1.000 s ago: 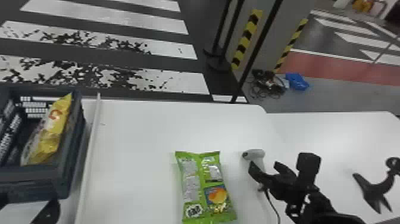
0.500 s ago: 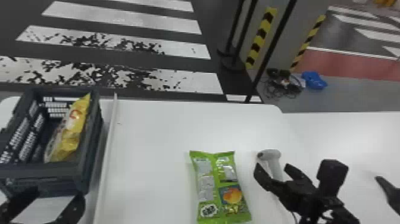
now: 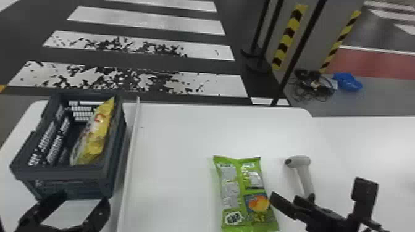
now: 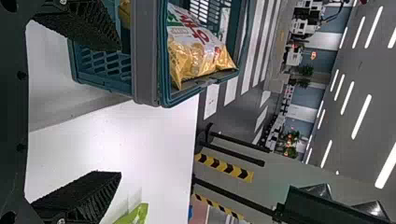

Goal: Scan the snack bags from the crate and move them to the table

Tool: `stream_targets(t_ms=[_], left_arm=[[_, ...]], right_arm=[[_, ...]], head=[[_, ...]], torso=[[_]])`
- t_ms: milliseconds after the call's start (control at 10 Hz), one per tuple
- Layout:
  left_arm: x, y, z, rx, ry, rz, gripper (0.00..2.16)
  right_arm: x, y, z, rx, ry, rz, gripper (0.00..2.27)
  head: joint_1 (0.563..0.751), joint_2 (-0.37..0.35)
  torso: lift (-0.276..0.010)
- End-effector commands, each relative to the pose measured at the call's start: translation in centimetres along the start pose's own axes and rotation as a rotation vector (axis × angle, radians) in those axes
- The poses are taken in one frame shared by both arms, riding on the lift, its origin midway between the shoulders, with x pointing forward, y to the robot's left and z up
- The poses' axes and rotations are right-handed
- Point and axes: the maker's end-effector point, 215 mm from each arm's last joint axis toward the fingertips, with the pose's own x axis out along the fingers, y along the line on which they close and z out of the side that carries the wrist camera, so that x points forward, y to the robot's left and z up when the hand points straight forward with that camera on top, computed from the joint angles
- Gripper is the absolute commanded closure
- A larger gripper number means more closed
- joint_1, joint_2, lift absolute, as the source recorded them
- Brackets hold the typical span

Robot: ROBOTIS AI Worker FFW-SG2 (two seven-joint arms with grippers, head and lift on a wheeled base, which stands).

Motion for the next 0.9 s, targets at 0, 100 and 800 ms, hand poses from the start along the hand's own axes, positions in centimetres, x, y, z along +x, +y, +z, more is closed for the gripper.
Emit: stream_targets(t_ms=[0, 100, 800], left_arm=[[0.0, -0.1, 0.1, 0.0, -0.002, -0.003, 0.03], [0.0, -0.2, 0.2, 0.001, -0.004, -0.003, 0.03], [-0.9, -2.9, 2.7, 0.012, -0.053, -0.046, 0.03]], right_arm=[[0.1, -0.7, -0.9, 0.104, 0.065, 0.061, 0.05], [0.4, -1.1, -1.1, 0.114, 0.083, 0.083, 0.05], [3.2, -3.3, -2.3, 0.173, 0.136, 0.183, 0.05]], head=[[0.695, -0.173], [0.695, -0.168], [0.695, -0.207]], torso=[[-0.095], [-0.095], [-0.095]])
